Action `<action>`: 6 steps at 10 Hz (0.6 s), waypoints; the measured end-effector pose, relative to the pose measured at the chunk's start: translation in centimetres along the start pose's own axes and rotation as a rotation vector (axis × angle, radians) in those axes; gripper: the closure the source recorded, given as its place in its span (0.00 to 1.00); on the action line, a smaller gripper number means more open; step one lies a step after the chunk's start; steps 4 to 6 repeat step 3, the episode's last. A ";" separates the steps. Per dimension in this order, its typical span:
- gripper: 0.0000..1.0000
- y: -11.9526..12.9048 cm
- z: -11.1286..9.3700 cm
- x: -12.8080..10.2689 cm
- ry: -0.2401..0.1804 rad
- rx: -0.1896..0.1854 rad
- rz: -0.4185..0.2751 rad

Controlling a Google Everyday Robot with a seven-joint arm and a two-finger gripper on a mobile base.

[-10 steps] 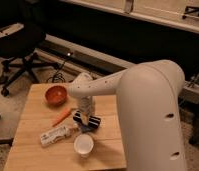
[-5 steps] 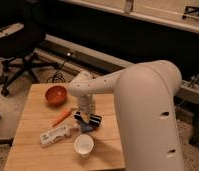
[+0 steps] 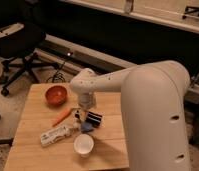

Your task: Place the eraser on the white sponge

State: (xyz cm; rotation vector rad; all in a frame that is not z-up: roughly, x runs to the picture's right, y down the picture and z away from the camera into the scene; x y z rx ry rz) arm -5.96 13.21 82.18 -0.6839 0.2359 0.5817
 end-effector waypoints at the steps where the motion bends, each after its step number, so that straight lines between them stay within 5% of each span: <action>1: 0.20 0.0 -0.2 0.1 -0.006 -0.005 0.005; 6: 0.20 -0.2 -0.7 0.2 -0.025 -0.013 0.030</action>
